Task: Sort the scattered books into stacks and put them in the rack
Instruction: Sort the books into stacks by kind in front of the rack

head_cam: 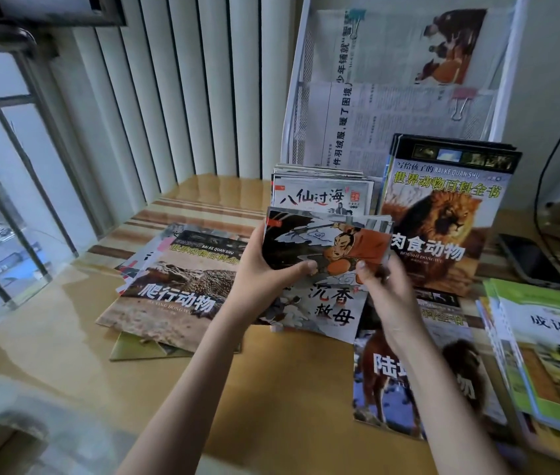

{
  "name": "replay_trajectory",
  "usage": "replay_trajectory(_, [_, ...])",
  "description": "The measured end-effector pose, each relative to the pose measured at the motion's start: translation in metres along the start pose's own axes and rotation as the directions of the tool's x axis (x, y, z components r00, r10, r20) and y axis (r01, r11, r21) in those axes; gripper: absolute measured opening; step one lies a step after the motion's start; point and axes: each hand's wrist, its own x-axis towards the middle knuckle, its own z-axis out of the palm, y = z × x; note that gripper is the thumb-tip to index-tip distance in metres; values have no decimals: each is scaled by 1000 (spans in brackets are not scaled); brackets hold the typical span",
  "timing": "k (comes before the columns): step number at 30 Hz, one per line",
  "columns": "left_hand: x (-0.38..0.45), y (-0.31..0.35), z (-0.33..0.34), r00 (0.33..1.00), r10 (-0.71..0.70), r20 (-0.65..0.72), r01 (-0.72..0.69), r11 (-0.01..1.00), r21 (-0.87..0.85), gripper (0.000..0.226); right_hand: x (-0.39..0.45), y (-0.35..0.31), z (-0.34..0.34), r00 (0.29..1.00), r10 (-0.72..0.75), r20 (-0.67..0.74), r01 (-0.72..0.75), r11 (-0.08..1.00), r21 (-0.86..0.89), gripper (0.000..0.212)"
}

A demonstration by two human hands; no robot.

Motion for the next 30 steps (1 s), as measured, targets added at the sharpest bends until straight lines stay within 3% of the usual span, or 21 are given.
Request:
replay_trajectory(3, [-4,7,8,973,40,-229,-59,995,-77,40,-2,0,16,999,14,-35,-8,986,167,31])
replay_trajectory(5, [-1,14,7,964,88,-253,-100,994,-36,39,4,-2,20,999,24,-43,-13,967,254,54])
replay_trajectory(7, [0,13,4,978,54,-200,-58,998,-14,43,10,-3,18,999,14,-51,-3,977,215,70])
replay_trajectory(9, [-3,5,-1,985,-70,-158,64,997,-44,54,11,0,15,998,-24,-58,30,994,102,48])
replay_trajectory(11, [-8,-5,-5,975,-188,-117,155,958,-242,45,8,7,13,997,-21,-68,22,1000,9,25])
replay_trajectory(13, [-14,-16,-7,946,-314,-77,251,863,-439,49,6,19,14,998,-4,-67,4,1000,-13,31])
replay_trajectory(15, [-19,-24,-9,906,-417,-68,335,806,-488,49,7,25,14,995,21,-96,-21,1000,2,33])
replay_trajectory(17, [-19,-29,-11,901,-433,-3,386,805,-451,43,7,27,12,995,33,-94,-26,997,71,14])
replay_trajectory(21, [-17,-29,-9,935,-331,127,352,907,-233,26,11,33,7,984,164,-70,-130,930,345,35])
replay_trajectory(24, [-17,-34,-1,950,-289,120,299,952,-67,11,16,33,7,980,190,-53,-150,893,424,18])
replay_trajectory(26, [-15,-26,6,958,-267,107,273,961,-43,22,18,32,7,981,192,-36,-151,863,482,16])
replay_trajectory(28, [-10,-16,10,973,-218,71,219,976,-10,50,19,32,7,976,215,-29,-166,825,540,14])
replay_trajectory(30, [-6,-6,16,978,-209,23,208,977,49,52,22,36,5,965,262,-13,-206,789,578,17])
